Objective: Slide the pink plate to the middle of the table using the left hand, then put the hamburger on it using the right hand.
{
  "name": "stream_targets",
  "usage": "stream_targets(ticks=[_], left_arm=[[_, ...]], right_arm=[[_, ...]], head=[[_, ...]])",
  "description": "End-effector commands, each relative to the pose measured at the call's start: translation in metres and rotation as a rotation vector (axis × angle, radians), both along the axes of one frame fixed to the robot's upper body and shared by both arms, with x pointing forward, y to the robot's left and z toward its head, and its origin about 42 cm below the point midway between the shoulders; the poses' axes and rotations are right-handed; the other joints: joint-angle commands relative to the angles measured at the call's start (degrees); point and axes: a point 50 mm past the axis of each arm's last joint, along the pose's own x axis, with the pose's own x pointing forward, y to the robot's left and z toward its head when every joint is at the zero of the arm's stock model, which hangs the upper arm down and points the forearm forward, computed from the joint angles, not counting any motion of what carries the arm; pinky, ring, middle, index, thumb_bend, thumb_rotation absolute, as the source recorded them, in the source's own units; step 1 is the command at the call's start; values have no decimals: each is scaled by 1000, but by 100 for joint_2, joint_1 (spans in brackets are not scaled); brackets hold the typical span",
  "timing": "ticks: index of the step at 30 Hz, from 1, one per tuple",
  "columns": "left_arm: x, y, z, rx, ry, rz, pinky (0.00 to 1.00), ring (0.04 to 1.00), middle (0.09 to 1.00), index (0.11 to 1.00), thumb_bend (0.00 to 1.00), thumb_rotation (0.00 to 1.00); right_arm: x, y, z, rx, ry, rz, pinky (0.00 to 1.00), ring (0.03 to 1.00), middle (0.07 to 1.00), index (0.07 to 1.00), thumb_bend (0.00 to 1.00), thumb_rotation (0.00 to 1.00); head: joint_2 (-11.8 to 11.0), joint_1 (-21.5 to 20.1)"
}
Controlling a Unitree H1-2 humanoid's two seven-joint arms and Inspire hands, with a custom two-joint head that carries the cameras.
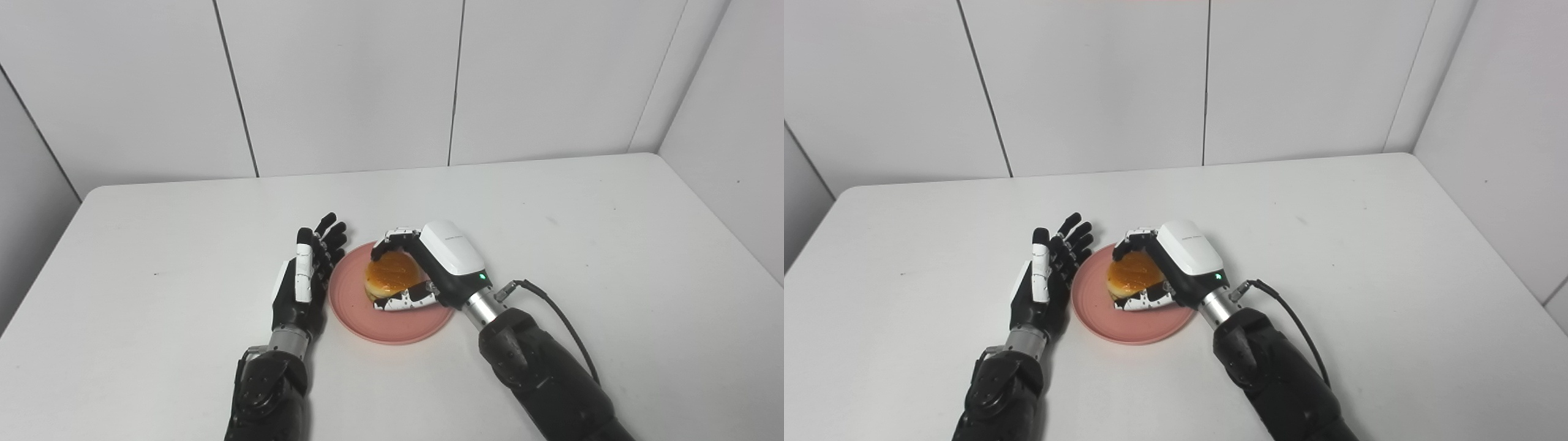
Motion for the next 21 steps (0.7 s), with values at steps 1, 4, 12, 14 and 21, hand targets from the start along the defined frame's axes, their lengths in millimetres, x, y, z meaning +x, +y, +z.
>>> stream_targets(ticks=[1,4,12,14,21], left_arm=[[2,3,5,12,-15,-1,950,933,907,892,879,1000],[1,4,5,20,-14,9,928,920,898,882,890,1000],[-2,9,5,17,-28,22,948,927,909,902,890,1000],[-4,9,6,15,-31,23,956,936,914,908,885,1000],[-10,15,6,2,-57,15,1000,997,992,978,895,1000]], right_arm=[[4,0,21,9,-25,-4,722,799,818,801,615,624],[0,-1,20,23,8,-21,816,894,911,872,669,741],[-4,-4,16,51,11,-32,993,995,996,921,705,847],[-5,-3,16,63,7,-30,999,1000,1000,927,710,859],[-11,-3,17,191,-20,-41,997,1000,1000,994,701,897]], head=[[11,1],[17,-4],[37,4],[42,9],[48,-6]])
